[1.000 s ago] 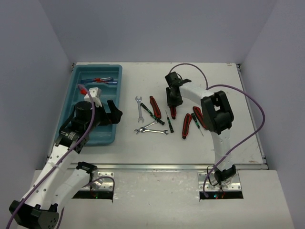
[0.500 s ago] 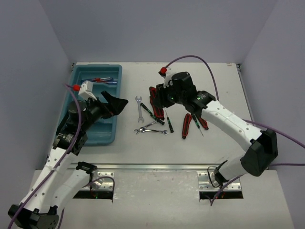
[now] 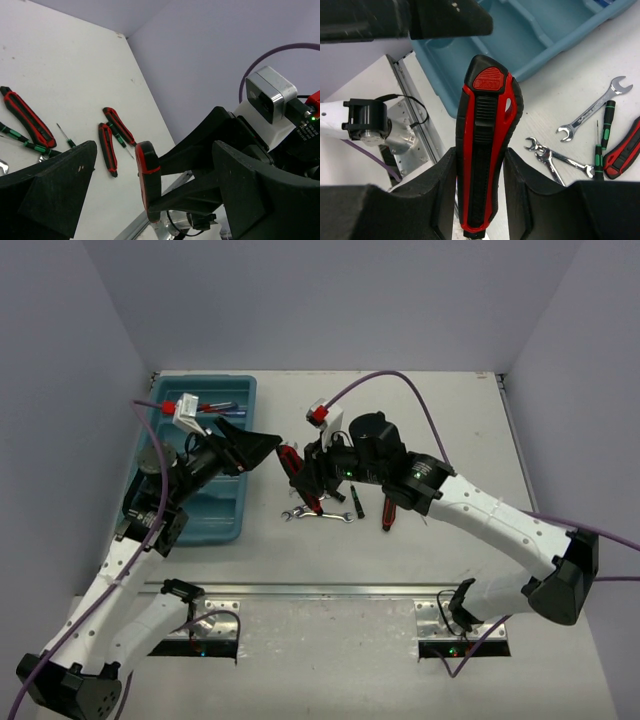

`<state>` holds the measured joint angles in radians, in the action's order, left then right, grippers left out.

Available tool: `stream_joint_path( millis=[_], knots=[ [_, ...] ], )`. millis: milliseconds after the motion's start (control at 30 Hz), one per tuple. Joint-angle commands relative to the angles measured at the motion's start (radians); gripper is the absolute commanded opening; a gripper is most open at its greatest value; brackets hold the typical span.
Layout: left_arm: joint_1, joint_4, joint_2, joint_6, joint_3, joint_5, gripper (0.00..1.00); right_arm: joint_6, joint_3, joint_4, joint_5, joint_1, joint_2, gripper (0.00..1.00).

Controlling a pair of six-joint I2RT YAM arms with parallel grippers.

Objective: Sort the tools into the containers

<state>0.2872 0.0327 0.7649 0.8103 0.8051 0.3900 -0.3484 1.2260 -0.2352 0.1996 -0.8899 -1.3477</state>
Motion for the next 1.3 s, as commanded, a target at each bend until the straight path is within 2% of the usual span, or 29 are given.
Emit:
stream_joint_path(
  millis=[0, 233, 333, 367, 433, 500, 567, 633, 800, 833, 867, 900, 967, 1000, 1067, 1133, 1267],
  knots=[
    [0.025, -0.077, 0.038, 0.017, 0.029, 0.068, 0.96, 0.055, 0.061, 0.053, -0.044, -0.035, -0.012, 0.00],
    [0.078, -0.096, 0.081, 0.017, 0.014, 0.045, 0.83, 0.088, 0.082, 0.066, -0.055, -0.042, -0.035, 0.00],
    [0.119, -0.125, 0.106, 0.024, 0.005, 0.034, 0.66, 0.102, 0.083, 0.077, -0.066, -0.043, -0.040, 0.00],
    [0.142, -0.129, 0.115, 0.027, 0.003, 0.019, 0.56, 0.108, 0.078, 0.083, -0.067, -0.043, -0.043, 0.00],
    [0.168, -0.142, 0.128, 0.027, 0.001, 0.002, 0.52, 0.120, 0.082, 0.089, -0.072, -0.043, -0.051, 0.00],
    [0.180, -0.145, 0.152, 0.027, -0.006, 0.002, 0.43, 0.123, 0.090, 0.087, -0.089, -0.042, -0.060, 0.00],
    [0.181, -0.144, 0.167, 0.022, -0.007, 0.001, 0.16, 0.126, 0.088, 0.089, -0.109, -0.043, -0.059, 0.00],
    [0.181, -0.138, 0.172, 0.015, -0.005, -0.010, 0.01, 0.129, 0.081, 0.096, -0.125, -0.043, -0.057, 0.00],
    [0.181, -0.088, 0.194, -0.021, 0.028, -0.058, 0.00, 0.132, 0.058, 0.102, -0.196, -0.041, -0.051, 0.00],
    [0.180, -0.071, 0.195, -0.029, 0.036, -0.084, 0.00, 0.134, 0.055, 0.101, -0.205, -0.040, -0.047, 0.04],
    [0.178, -0.052, 0.197, -0.037, 0.055, -0.110, 0.00, 0.136, 0.051, 0.099, -0.218, -0.039, -0.042, 0.16],
    [0.176, -0.025, 0.200, -0.049, 0.075, -0.143, 0.00, 0.138, 0.047, 0.096, -0.230, -0.038, -0.036, 0.37],
    [0.155, 0.071, 0.209, -0.073, 0.130, -0.249, 0.00, 0.129, 0.033, 0.082, -0.295, -0.037, -0.014, 0.88],
    [0.122, 0.120, 0.215, -0.079, 0.151, -0.313, 0.00, 0.126, 0.024, 0.067, -0.336, -0.034, 0.002, 0.99],
    [0.046, 0.147, 0.227, -0.075, 0.174, -0.319, 0.00, 0.120, 0.004, 0.043, -0.379, -0.028, 0.029, 0.99],
    [-0.141, 0.186, 0.251, -0.061, 0.204, -0.333, 0.00, 0.102, -0.034, -0.019, -0.456, -0.016, 0.087, 0.99],
    [-0.301, 0.188, 0.315, -0.017, 0.243, -0.450, 0.00, 0.076, -0.086, -0.140, -0.651, -0.014, 0.204, 0.99]
  ],
)
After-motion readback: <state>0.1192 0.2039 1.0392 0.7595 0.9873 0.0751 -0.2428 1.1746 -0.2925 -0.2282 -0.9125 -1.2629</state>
